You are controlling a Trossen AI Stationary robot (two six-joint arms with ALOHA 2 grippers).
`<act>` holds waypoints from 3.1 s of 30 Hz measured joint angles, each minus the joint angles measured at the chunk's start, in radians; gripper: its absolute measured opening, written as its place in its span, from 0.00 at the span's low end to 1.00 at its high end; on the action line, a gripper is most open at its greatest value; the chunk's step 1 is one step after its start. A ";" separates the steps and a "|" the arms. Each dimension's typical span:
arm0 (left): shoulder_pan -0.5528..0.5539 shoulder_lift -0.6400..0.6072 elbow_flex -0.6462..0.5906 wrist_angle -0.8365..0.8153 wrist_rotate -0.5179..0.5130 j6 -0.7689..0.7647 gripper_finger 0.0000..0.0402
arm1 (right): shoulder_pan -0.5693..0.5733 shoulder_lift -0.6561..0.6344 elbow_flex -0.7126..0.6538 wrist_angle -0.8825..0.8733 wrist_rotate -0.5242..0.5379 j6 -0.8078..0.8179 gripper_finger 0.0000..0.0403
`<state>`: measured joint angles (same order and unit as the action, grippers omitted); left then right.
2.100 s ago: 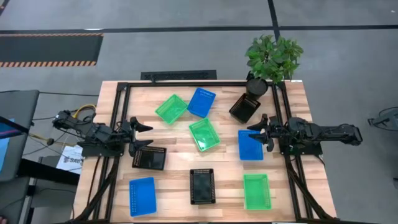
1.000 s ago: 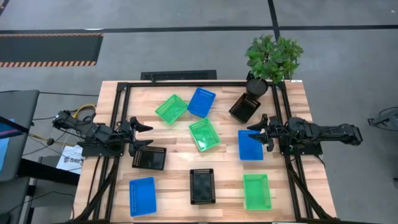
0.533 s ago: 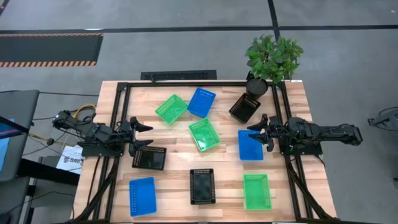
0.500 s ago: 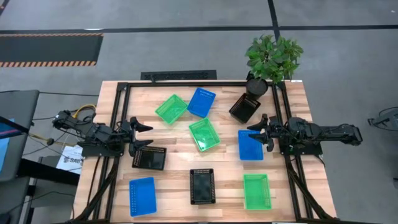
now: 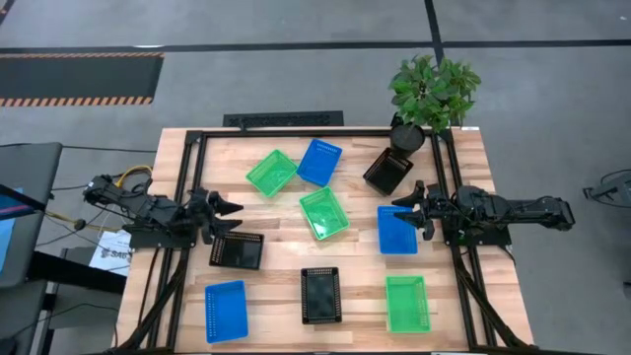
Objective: Stack baskets by color
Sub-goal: Stack the middle blue bin on the top blue bin
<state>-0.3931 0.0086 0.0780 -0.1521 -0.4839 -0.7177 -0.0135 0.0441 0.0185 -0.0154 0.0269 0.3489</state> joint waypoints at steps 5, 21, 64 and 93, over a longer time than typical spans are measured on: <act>0.000 0.000 0.000 -0.002 0.016 -0.173 0.81 | 0.000 0.000 0.000 0.000 0.000 0.000 0.53; 0.000 0.000 0.005 -0.034 -0.451 -0.422 0.81 | 0.000 0.000 0.000 0.000 0.000 0.089 0.53; 0.000 0.000 0.001 0.262 -0.388 -0.372 0.81 | -0.152 0.002 -0.003 0.096 0.117 0.630 0.53; 0.001 0.319 0.621 0.307 -0.391 0.197 0.81 | -0.291 0.135 0.536 0.118 0.314 0.041 0.53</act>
<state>-0.3926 0.3277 0.6989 0.1549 -0.8753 -0.5206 -0.3050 0.1788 0.5547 0.1026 0.3408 0.3898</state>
